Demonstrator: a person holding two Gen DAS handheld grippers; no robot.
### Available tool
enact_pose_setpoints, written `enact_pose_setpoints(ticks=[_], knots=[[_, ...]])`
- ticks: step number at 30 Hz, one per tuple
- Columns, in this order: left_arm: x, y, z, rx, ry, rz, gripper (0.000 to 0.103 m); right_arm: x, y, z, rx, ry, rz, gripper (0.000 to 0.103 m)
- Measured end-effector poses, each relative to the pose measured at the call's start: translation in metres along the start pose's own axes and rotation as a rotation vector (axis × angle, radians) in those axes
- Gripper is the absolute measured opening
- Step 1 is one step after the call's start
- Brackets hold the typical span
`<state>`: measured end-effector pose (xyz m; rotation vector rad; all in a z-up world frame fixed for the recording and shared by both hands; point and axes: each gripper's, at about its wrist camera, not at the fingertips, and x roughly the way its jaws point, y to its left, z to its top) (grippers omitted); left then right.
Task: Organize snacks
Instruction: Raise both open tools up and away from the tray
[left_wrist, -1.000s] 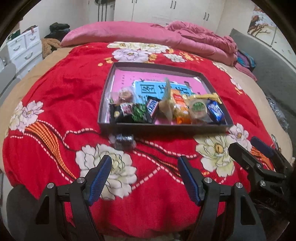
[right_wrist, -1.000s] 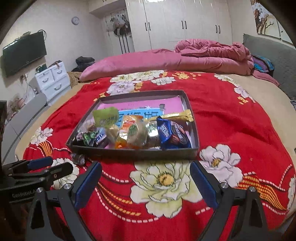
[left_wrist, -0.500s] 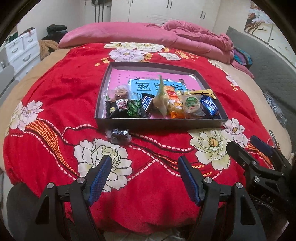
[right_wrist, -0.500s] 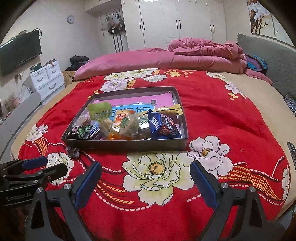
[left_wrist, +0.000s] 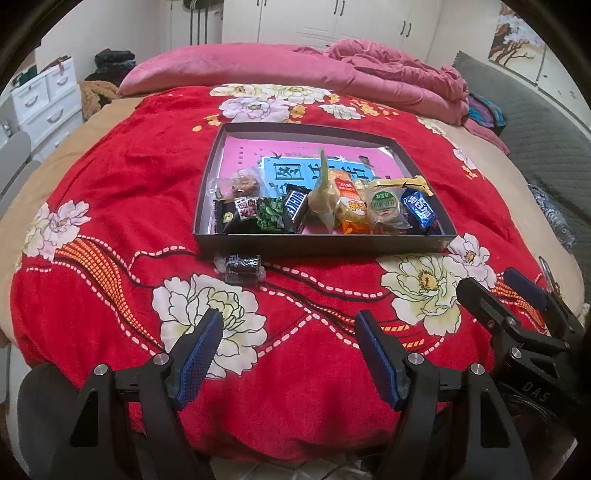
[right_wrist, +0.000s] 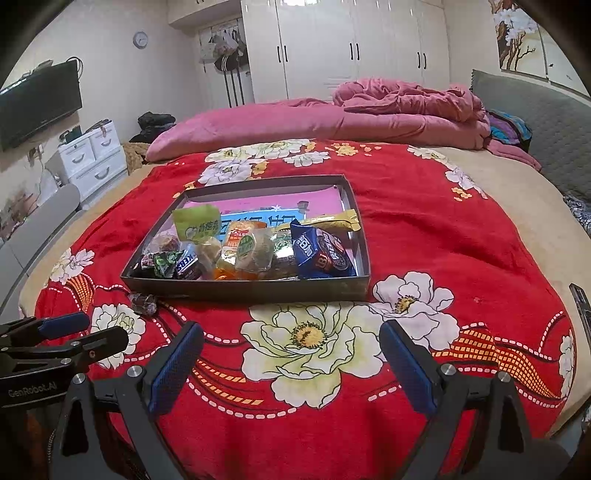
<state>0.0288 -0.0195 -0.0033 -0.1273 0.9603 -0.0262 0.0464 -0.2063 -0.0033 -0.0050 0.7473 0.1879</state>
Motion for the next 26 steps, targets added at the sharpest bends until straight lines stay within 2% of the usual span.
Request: enact_pose_setpoints(ticks=[12, 19, 22, 26], knots=[[0.002, 0.001, 0.0, -0.002, 0.006, 0.004, 0.075, 0.0, -0.003, 0.001, 0.016, -0.002, 0.002, 0.096], [0.01, 0.009, 0.006, -0.011, 0.008, -0.023, 0.075, 0.005, -0.012, 0.002, 0.042, -0.001, -0.025, 0.096], [0.016, 0.029, 0.015, -0.09, 0.007, -0.021, 0.075, 0.013, -0.028, 0.005, 0.093, 0.005, -0.051, 0.096], [0.021, 0.079, 0.037, -0.196, -0.04, 0.056, 0.075, 0.025, -0.065, 0.018, 0.173, -0.003, -0.11, 0.096]])
